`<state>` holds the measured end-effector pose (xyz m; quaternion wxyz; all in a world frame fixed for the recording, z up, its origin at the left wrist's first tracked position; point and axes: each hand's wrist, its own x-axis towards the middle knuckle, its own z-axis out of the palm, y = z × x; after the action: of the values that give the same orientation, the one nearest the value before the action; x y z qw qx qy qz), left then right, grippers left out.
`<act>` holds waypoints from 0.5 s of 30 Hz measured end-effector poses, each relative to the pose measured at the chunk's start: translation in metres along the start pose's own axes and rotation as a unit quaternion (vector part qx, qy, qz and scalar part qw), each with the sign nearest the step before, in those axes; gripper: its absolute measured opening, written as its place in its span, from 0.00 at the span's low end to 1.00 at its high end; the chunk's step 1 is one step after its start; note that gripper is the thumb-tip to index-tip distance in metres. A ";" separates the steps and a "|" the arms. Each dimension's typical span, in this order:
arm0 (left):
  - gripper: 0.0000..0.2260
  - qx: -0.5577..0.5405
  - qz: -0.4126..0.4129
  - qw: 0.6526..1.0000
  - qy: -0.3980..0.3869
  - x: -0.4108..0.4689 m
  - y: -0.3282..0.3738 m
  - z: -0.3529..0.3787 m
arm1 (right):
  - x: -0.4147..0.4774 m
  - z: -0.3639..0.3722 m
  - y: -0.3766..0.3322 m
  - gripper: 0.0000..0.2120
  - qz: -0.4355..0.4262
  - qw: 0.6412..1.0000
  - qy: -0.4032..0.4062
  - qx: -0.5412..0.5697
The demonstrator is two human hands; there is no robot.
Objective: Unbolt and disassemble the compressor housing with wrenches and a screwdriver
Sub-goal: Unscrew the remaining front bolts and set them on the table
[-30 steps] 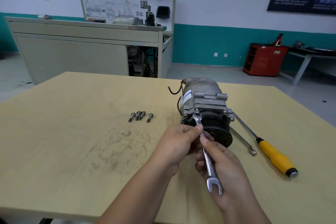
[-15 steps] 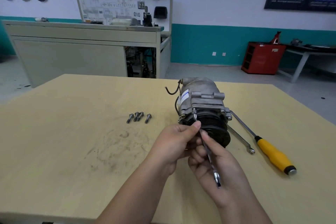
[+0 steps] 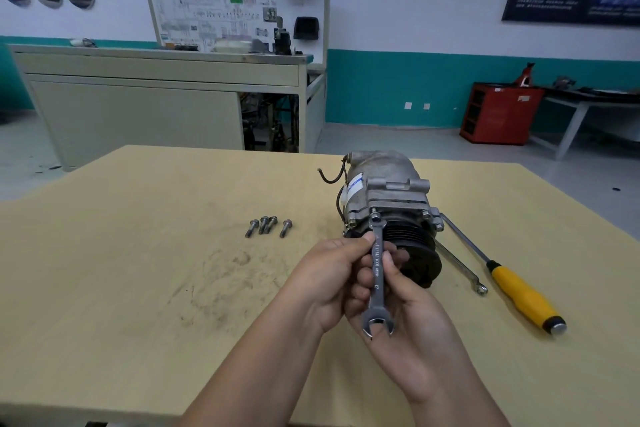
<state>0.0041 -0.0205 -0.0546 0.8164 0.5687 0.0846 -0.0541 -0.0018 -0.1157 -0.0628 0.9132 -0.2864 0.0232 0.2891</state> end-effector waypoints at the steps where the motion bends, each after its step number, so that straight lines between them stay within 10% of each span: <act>1: 0.20 -0.012 -0.005 1.000 0.001 0.000 0.000 -0.001 | 0.001 0.000 0.002 0.09 -0.004 1.000 0.002 0.001; 15: 0.20 -0.039 -0.013 0.999 -0.008 -0.003 -0.001 -0.002 | 0.004 -0.011 0.007 0.08 -0.026 0.997 0.028 -0.069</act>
<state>0.0005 -0.0194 -0.0557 0.8380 0.5347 0.0873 -0.0654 -0.0013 -0.1148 -0.0762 0.8975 -0.3567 0.0210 0.2583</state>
